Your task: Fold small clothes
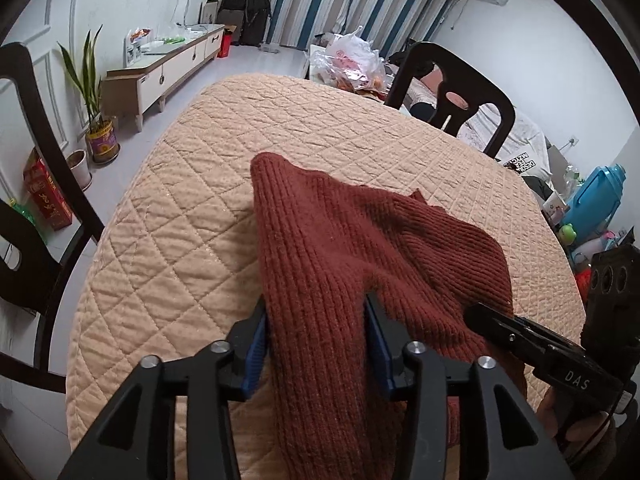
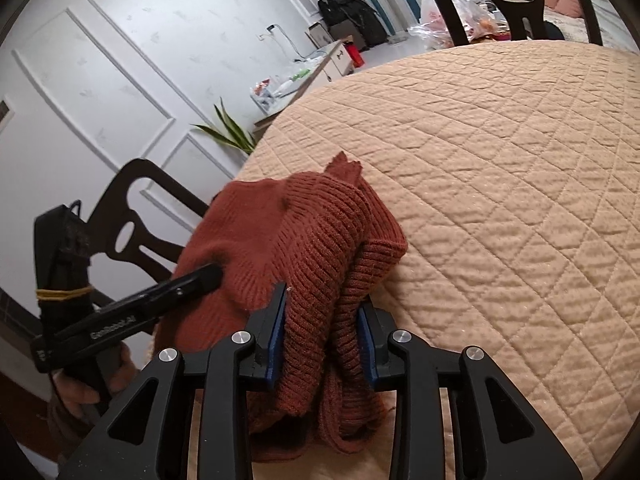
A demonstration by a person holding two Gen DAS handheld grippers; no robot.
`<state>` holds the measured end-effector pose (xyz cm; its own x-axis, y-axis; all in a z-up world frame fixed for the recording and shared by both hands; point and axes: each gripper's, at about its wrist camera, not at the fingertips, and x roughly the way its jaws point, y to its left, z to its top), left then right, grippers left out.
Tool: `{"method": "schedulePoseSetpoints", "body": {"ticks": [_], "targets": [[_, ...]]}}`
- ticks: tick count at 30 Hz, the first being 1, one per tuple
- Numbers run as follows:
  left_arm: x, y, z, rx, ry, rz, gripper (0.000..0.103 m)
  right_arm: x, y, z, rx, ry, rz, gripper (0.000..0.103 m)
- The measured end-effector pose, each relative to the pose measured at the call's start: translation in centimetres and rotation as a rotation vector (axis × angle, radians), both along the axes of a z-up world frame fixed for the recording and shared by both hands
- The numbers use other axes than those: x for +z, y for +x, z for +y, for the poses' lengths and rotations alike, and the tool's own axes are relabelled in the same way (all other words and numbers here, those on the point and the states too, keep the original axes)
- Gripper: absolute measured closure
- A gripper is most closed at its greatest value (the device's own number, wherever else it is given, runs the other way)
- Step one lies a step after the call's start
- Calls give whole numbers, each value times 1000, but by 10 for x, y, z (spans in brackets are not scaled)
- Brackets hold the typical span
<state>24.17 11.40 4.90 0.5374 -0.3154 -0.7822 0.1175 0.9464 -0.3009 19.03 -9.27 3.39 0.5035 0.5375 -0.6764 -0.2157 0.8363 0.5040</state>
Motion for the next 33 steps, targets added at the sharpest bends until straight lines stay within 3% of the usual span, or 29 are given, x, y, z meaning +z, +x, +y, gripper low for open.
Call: {"method": "schedulePoseSetpoints", "body": {"ticks": [6, 10, 12, 16, 21, 28, 33], "targets": [[0, -13, 8, 21, 5, 12, 33, 8, -10, 11, -3, -121, -49, 65], [9, -33, 9, 38, 29, -24, 26, 14, -18, 15, -16, -167, -78, 61], [13, -45, 7, 42, 53, -46, 23, 18, -26, 16, -21, -186, -99, 52], [18, -74, 1, 52, 98, -85, 14, 24, -47, 16, -18, -226, -139, 49], [13, -97, -2, 77, 118, -82, 12, 28, -80, 20, -43, -330, -199, 40], [-4, -119, -6, 89, 145, -48, 10, 16, -109, 24, -36, -416, -188, 37], [-12, -131, -20, 75, 242, -60, 10, 6, -124, 24, -33, -461, -161, 36]]}}
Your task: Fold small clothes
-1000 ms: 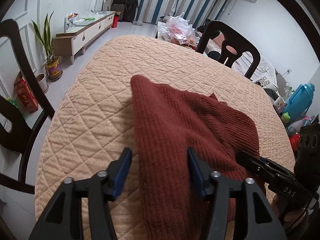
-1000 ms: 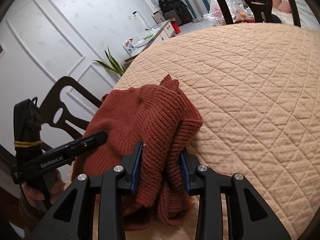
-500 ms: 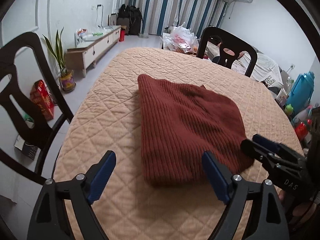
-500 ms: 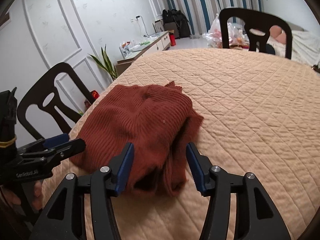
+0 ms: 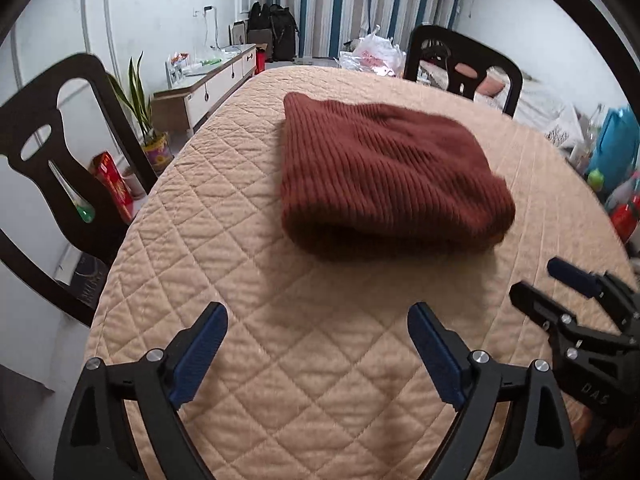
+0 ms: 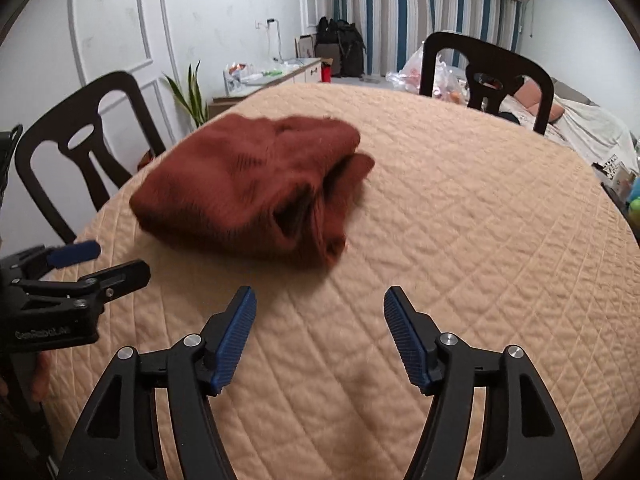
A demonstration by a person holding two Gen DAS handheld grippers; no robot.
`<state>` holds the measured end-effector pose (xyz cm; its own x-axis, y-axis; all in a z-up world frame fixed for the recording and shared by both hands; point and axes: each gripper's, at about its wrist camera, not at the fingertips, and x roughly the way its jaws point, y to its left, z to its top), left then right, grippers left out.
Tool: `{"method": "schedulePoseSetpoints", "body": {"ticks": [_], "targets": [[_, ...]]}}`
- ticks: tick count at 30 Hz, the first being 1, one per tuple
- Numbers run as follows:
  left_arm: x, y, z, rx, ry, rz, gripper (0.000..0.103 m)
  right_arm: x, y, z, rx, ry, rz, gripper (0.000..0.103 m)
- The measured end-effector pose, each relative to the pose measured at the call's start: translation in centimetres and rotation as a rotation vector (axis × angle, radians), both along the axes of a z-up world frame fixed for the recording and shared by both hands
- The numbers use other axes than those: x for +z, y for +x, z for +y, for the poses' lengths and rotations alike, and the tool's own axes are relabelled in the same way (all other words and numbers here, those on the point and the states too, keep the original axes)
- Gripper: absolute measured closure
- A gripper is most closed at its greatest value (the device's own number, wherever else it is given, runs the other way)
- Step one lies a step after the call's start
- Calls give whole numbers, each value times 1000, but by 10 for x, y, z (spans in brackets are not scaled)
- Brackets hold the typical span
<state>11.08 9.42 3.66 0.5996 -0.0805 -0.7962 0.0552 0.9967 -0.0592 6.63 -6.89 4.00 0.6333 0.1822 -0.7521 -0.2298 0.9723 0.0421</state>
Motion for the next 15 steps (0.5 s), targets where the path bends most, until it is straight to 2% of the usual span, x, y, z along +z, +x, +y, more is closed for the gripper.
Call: {"method": "schedulePoseSetpoints", "body": {"ticks": [8, 15], "targets": [[-8, -8, -19, -41, 53, 16, 8, -6, -11, -3, -12, -18, 19, 36], [-15, -6, -20, -28, 50, 28, 7, -9, -9, -11, -55, -17, 33, 36]]}}
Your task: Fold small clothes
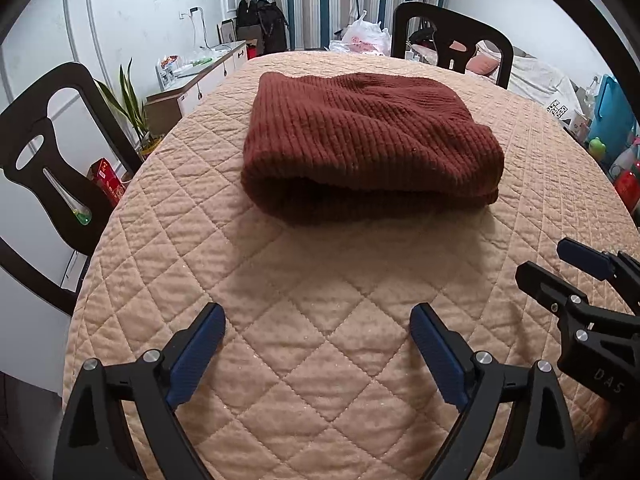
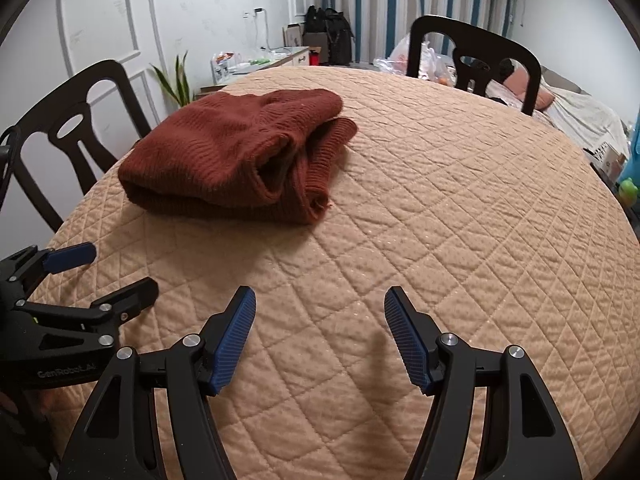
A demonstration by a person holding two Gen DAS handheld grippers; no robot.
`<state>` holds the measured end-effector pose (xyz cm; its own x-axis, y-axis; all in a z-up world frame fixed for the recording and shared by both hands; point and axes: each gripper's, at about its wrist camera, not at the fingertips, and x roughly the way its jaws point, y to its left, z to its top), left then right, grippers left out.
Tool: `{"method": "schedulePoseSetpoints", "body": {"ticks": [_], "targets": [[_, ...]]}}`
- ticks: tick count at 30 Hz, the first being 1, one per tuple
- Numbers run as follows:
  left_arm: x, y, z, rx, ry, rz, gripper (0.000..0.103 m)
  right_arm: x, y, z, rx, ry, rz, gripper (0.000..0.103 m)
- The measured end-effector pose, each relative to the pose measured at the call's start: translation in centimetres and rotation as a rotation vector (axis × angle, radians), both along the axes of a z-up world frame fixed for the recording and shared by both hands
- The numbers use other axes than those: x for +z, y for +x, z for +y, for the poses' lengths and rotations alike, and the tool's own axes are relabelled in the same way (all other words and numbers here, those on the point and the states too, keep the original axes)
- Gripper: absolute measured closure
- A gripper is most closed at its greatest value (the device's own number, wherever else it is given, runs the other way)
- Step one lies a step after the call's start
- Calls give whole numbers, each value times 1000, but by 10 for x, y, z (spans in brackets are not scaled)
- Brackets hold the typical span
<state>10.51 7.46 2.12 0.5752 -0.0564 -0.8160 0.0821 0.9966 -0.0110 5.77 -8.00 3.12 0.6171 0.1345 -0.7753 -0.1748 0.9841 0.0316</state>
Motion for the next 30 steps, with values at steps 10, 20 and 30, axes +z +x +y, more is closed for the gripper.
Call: {"method": "schedulePoseSetpoints", "body": {"ticks": [10, 20, 30], "targets": [[-5, 2, -5, 10, 15, -19, 1, -7, 2, 0, -14, -18, 33, 36], [-6, 0, -6, 11, 17, -22, 1, -7, 1, -1, -14, -19, 26, 33], [-6, 0, -6, 11, 17, -22, 0, -7, 1, -1, -14, -19, 26, 32]]}}
